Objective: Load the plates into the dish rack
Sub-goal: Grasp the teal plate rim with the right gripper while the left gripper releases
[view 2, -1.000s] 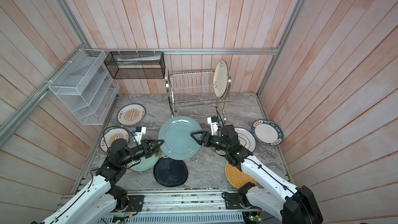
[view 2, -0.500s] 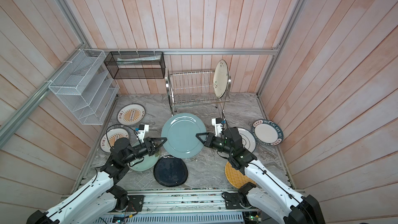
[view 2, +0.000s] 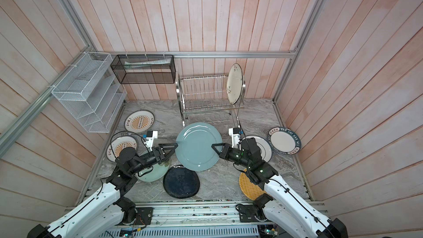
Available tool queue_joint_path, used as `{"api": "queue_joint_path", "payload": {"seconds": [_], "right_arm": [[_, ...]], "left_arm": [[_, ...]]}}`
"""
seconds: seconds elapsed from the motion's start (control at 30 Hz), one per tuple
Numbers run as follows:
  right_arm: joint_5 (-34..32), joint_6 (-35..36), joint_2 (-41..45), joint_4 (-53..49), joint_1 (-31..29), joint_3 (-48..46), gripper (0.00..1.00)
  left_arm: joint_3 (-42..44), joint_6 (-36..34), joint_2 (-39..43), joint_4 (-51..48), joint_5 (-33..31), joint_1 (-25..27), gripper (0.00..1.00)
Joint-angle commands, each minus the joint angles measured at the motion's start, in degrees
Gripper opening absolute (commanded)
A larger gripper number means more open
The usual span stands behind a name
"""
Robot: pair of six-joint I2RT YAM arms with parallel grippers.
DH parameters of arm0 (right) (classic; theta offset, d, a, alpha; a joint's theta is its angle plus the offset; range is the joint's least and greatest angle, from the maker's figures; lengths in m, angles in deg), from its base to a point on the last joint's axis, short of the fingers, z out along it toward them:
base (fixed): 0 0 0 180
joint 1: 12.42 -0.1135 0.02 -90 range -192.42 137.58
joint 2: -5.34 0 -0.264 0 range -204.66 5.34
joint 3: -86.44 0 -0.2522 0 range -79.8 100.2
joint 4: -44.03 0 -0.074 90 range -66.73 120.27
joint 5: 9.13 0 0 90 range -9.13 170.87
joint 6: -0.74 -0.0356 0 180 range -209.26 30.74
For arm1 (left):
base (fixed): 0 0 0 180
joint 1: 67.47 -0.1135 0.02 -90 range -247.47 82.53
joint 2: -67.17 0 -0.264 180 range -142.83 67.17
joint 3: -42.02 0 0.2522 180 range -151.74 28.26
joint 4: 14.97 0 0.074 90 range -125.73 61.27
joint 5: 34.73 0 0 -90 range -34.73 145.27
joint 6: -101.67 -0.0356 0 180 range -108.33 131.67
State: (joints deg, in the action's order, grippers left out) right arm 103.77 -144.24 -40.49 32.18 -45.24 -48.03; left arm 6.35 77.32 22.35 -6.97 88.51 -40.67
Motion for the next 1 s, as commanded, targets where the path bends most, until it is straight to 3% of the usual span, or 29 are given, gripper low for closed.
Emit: {"api": "queue_joint_path", "payload": {"seconds": [0.0, 0.07, 0.33, 0.63, 0.8, 0.97], "right_arm": [[-2.85, 2.44, 4.05, 0.11, 0.0, 3.66, 0.0], [-2.87, 2.99, 5.56, -1.42, 0.03, 4.43, 0.0], [-0.14, 6.73, 9.95, -6.77, 0.05, 11.2, 0.0], [4.74, 10.65, 4.19, -5.41, 0.06, 25.91, 0.0], [0.06, 15.33, -2.79, -7.48, 0.04, 37.81, 0.0], [-11.8, 21.96, -13.06, -14.28, 0.12, 53.63, 0.0]], "left_arm": [[-1.98, -3.82, 4.4, -2.33, -3.03, 0.0, 0.92], [-2.16, -6.06, 7.33, -4.65, -4.59, -0.09, 1.0], [-7.37, -18.44, 16.93, -18.18, -11.87, -1.02, 1.0], [-18.14, -33.94, 16.58, -29.67, -16.6, -1.06, 1.0], [-19.31, -40.14, 14.1, -29.76, -16.4, -1.1, 1.0], [-18.49, -45.08, 11.8, -30.77, -16.46, -1.11, 1.0]]}}
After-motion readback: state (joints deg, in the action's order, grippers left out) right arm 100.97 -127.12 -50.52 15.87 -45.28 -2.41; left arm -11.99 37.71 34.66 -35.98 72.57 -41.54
